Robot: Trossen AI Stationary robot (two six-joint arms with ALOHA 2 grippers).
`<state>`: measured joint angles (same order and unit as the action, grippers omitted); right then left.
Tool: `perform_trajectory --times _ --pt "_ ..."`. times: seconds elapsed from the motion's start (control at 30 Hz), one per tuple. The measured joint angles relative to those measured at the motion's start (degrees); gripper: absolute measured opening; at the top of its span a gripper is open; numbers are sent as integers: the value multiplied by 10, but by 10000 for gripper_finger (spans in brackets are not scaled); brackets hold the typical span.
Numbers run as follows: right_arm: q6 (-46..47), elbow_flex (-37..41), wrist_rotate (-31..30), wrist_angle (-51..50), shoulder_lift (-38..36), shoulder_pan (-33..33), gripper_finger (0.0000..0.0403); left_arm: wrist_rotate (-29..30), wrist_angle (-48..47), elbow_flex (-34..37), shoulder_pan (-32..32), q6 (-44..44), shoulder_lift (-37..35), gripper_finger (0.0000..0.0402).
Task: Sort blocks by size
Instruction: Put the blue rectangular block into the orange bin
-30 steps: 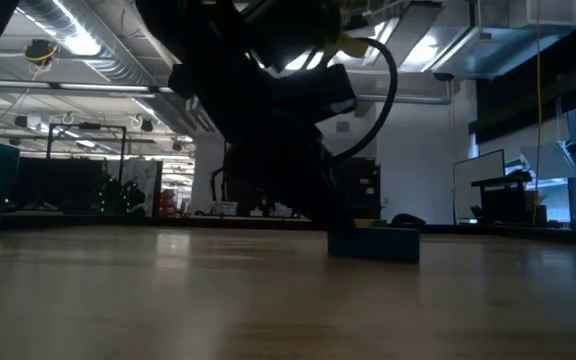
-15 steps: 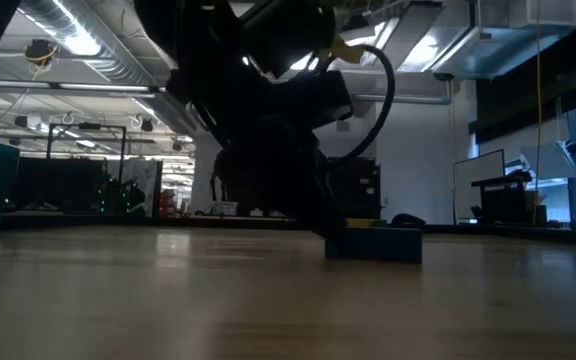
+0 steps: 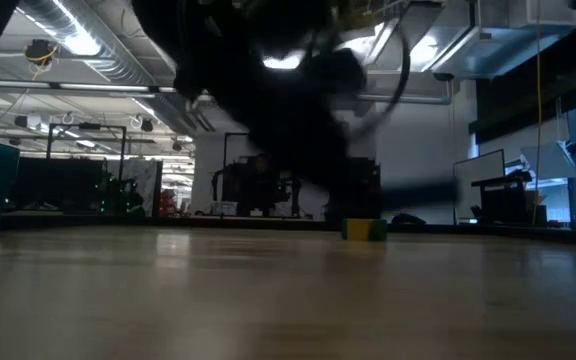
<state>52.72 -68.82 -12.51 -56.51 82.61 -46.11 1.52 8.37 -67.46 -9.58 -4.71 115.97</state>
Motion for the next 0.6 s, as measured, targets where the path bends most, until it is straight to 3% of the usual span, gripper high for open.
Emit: perform_trajectory --times 0.1,0.2,0.6 --pt "-6 0 -127 38 0 0 184 0 32 -2 -11 13 -25 42" --pt "-14 0 -190 52 0 1 184 0 39 -1 -22 13 -48 42" --pt "-70 0 -230 89 0 14 184 2 127 -1 -51 29 -69 46"
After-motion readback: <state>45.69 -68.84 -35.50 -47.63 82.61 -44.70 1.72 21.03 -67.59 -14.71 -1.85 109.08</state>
